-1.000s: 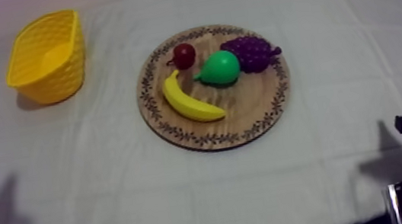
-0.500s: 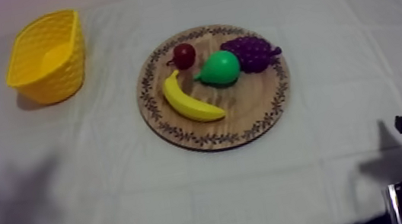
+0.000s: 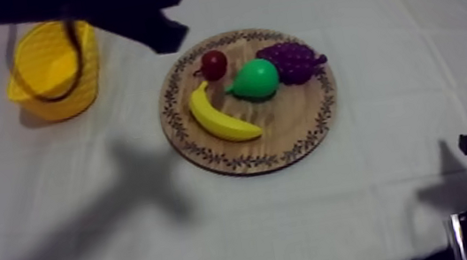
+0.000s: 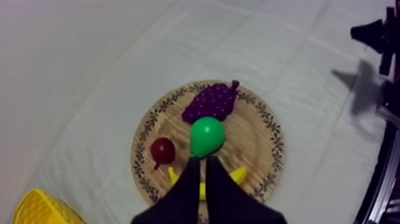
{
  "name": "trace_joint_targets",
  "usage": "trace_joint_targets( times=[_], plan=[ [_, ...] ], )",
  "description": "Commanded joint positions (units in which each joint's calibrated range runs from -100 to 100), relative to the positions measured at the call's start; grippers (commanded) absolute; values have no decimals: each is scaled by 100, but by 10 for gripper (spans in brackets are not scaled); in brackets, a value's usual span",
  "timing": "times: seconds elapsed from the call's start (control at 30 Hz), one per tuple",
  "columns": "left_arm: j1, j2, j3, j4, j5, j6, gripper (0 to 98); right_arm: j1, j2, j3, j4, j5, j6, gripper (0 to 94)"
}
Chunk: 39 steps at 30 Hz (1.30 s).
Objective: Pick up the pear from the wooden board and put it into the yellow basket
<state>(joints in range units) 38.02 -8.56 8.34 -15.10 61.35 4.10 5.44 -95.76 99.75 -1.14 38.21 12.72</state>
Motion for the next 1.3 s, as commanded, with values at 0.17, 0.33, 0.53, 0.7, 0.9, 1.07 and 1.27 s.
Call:
trace_joint_targets(
  times=[0.17,0.33,0.53,0.7,0.9,1.07,1.27],
  plan=[
    [-244,1498,-804,190,446,-304,29,-1,1,3,0,1,1,3],
    [-304,1816,-666,273,496,-388,28,-1,1,3,0,1,1,3],
    [-342,1973,-616,390,514,-321,55,-1,1,3,0,1,1,3],
    [-351,2021,-629,415,593,-212,205,-1,1,3,0,1,0,3],
    [-320,2026,-628,498,866,-340,831,-1,1,3,0,1,0,3],
    [-371,2013,-667,583,831,-406,940,-1,1,3,0,1,1,3],
    [-396,2265,-781,624,845,-442,958,-1,1,3,0,1,1,3]
  ],
)
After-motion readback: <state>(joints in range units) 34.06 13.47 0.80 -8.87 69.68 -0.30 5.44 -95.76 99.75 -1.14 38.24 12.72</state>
